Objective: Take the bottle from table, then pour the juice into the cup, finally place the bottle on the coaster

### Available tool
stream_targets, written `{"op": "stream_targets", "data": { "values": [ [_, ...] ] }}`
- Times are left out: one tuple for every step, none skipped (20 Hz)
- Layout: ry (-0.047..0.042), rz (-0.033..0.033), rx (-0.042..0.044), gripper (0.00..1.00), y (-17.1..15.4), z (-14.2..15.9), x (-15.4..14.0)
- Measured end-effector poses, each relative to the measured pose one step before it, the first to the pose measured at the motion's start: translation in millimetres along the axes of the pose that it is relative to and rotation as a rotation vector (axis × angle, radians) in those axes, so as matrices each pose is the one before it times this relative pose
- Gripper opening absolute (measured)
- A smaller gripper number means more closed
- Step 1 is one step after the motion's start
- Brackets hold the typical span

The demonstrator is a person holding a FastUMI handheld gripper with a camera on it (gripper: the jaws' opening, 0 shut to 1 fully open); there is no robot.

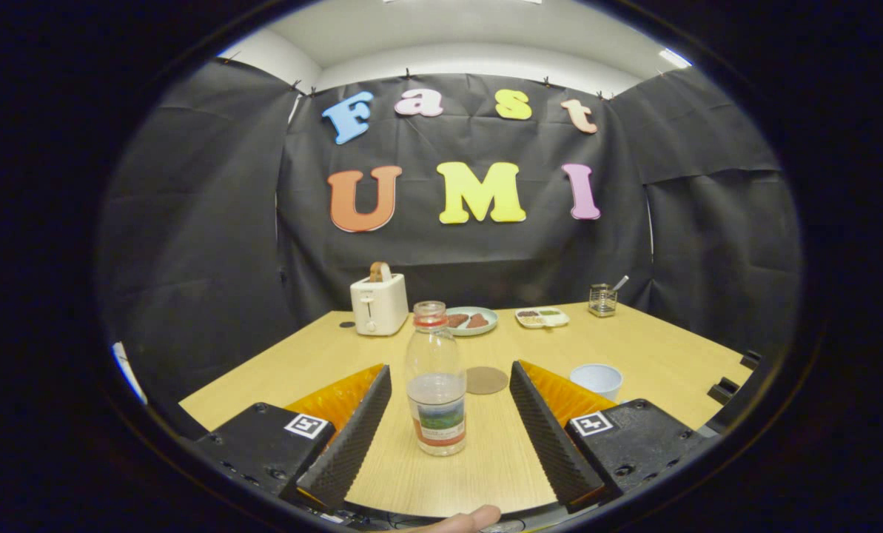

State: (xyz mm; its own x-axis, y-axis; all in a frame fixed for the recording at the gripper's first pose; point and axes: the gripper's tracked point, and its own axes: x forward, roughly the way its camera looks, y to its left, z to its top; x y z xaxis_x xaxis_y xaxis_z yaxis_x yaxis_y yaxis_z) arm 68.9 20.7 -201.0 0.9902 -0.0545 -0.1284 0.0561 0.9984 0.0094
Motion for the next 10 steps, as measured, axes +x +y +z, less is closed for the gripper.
{"op": "stream_targets", "data": {
  "values": [
    [-0.00318,-0.00975,-0.00833,1.00,-1.58,-4.93,4.31],
    [-0.00422,-0.01091,-0.00573,1.00,-1.33,-5.79,4.86],
    [-0.00276,-0.01432,-0.00209,1.00,-2.18,-5.54,4.45],
    [-0.00097,-0.01055,0.00227,1.00,-1.35,-6.04,5.97],
    [0.00085,-0.00184,0.00444,1.00,0.92,-5.38,5.82],
    [-0.00052,0.00692,0.00603,1.00,3.11,-5.31,5.82],
    [-0.00522,0.01581,-0.00255,1.00,4.57,-2.58,4.61],
    [-0.00889,0.01171,-0.00429,1.00,3.08,-1.04,5.23],
    [-0.00292,-0.00314,-0.00038,1.00,-1.38,-1.46,5.47],
    [-0.00961,-0.00048,-0.00020,1.00,-0.80,-2.12,5.07]
  ]
}}
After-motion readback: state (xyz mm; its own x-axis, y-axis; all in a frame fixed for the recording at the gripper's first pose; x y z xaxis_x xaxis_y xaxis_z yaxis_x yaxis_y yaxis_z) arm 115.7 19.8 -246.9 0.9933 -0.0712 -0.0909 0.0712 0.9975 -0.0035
